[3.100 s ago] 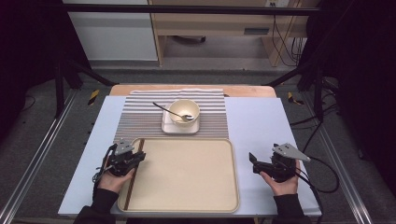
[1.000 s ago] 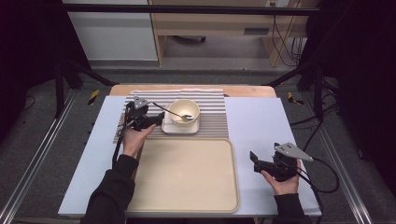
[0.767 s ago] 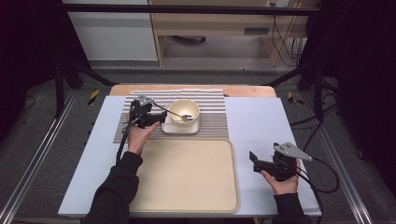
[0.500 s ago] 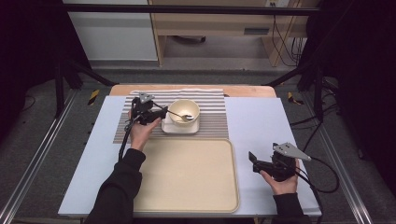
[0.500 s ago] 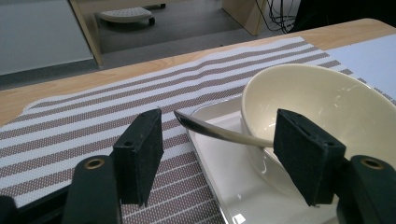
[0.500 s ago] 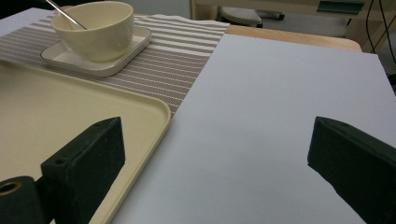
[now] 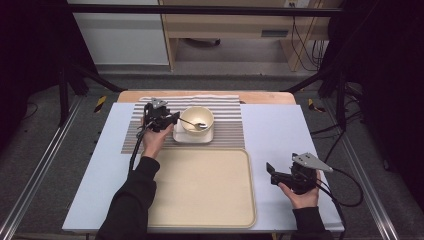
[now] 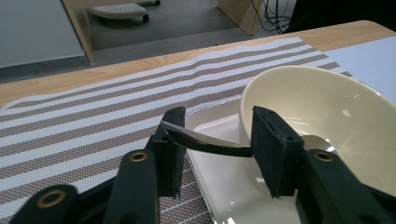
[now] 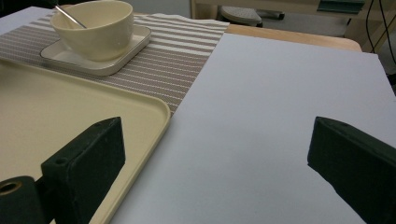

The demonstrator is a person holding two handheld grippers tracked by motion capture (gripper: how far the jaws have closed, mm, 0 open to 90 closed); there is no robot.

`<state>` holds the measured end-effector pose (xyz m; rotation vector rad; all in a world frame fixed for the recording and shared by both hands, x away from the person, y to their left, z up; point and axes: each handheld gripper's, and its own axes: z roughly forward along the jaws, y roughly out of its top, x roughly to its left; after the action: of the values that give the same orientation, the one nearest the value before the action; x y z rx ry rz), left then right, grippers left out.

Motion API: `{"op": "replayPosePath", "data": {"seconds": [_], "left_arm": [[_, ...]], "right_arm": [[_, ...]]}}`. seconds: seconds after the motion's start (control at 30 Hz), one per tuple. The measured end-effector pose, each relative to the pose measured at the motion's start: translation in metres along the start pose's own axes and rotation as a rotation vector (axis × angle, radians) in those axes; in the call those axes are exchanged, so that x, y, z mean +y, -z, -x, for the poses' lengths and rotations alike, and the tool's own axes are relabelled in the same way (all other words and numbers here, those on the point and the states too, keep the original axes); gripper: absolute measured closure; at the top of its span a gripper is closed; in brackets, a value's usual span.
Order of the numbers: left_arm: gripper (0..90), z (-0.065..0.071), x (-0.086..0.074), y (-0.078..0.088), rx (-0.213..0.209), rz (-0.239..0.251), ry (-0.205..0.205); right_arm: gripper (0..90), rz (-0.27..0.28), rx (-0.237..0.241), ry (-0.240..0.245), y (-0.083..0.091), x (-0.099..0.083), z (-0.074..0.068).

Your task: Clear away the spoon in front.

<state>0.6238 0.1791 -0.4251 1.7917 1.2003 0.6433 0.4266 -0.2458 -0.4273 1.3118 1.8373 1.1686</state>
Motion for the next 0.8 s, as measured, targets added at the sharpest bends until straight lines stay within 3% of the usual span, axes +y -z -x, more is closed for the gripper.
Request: {"op": "replayPosePath", "data": {"seconds": [0.23, 0.43, 0.8], "left_arm": [[62.5, 0.001, 0.002, 0.004, -0.009, -0.015, 0.006], [69.5, 0.004, 0.005, 0.012, -0.041, 0.002, 0.028], [83.1, 0.019, 0.014, 0.03, -0.103, 0.039, 0.01]], "right_arm": [[4.4, 0.0, 0.002, -0.001, 0.0, 0.0, 0.0], [4.5, -0.001, 0.0, 0.002, 0.0, 0.0, 0.0], [4.5, 0.0, -0.004, 0.0, 0.001, 0.0, 0.0]]}}
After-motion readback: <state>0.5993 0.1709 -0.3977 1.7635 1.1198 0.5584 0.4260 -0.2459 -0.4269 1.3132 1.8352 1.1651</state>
